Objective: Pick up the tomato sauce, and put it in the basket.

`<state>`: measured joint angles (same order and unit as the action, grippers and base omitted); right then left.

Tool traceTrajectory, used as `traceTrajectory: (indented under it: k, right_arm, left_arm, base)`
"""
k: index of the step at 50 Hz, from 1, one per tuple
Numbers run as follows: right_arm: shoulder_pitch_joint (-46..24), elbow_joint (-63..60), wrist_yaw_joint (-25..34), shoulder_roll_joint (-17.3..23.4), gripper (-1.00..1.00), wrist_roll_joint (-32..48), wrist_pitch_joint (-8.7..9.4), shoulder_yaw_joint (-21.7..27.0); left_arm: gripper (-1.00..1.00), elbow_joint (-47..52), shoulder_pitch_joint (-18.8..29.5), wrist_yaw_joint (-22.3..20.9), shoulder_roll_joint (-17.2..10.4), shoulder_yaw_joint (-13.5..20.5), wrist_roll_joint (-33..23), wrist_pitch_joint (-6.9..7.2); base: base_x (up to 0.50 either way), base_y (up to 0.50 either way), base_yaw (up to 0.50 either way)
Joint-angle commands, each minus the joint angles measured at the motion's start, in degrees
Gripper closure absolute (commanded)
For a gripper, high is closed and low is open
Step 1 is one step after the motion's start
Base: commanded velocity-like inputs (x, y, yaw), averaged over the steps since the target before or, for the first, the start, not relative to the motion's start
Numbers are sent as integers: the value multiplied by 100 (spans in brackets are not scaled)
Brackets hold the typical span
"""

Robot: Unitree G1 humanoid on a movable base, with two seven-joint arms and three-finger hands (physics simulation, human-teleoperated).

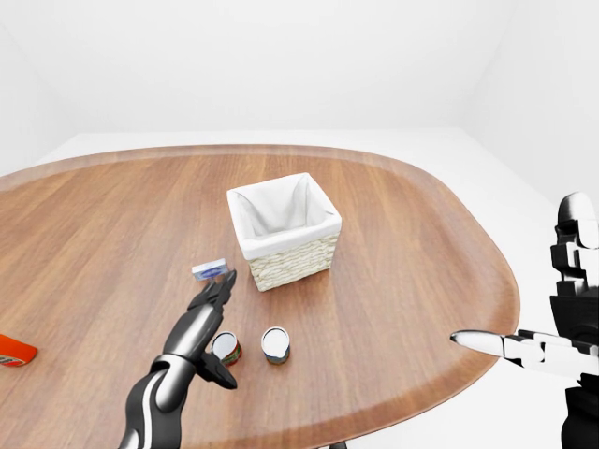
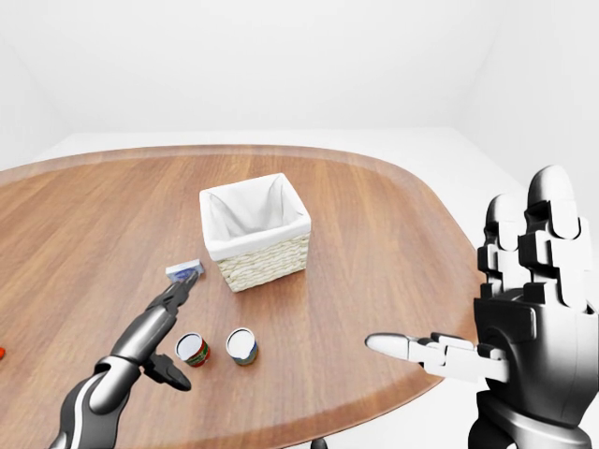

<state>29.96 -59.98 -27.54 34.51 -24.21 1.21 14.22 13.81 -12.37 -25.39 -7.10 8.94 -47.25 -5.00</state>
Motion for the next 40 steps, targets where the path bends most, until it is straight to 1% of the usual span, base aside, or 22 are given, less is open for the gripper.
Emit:
traceTrajectory:
  k: [1, 5, 11, 12, 13, 14, 15, 18, 19, 23, 29, 36, 40]
  right_arm:
    - [-24, 0, -111, 130, -100, -69, 8, 1]
    - [-15, 0, -152, 184, -100, -99, -9, 10]
    - [-15, 0, -153, 185, -100, -100, -9, 10]
    - [-20, 0, -140, 170, -100, -90, -7, 2]
    - [3, 0, -112, 150, -100, -92, -21, 25]
    - [5, 0, -99, 137, -100, -89, -20, 31]
    - [-28, 0, -57, 71, -100, -40, 29, -1]
    - [-16, 0, 16, 6, -100, -32, 25, 33]
    - [4, 0, 43, -22, -100, -27, 9, 44]
    - [-26, 0, 92, -85, -100, 17, 48, 23]
    - [-6, 0, 168, -171, -100, 34, 51, 51]
    - [8, 0, 129, -139, -100, 43, 30, 19]
    - [18, 0, 120, -124, -100, 31, 17, 29]
  left_arm:
    - [-100, -256, -161, -253, 51, -40, -151, 0]
    - [-100, -400, -130, -169, 28, -67, -212, 0]
    - [-100, -404, -129, -164, 25, -70, -212, 0]
    - [-100, -940, 111, 102, 28, -156, -300, 0]
    - [-100, -1410, 263, 397, -39, -199, -459, 0]
    - [-100, -1450, 275, 436, -67, -227, -450, 0]
    - [-100, -1886, 492, 808, -131, -250, -576, 0]
    - [-100, -2054, 614, 979, -202, -300, -516, 0]
    - [-100, -2061, 619, 1001, -222, -312, -500, 0]
    - [-100, -1977, 580, 964, -230, -381, -416, 0]
    - [-100, -2123, 592, 1049, -268, -451, -429, 0]
    - [-100, -2116, 561, 1010, -293, -432, -458, 0]
    - [-100, -2182, 591, 1102, -312, -426, -551, 0]
  base:
    - [0, 0, 0]
    - [0, 0, 0]
    - [0, 0, 0]
    - [0, 0, 0]
    - [0, 0, 0]
    - [0, 0, 0]
    - [0, 0, 0]
    - [0, 0, 0]
    - [0, 0, 0]
    - [0, 0, 0]
    - [0, 0, 0]
    - [0, 0, 0]
    - [0, 0, 0]
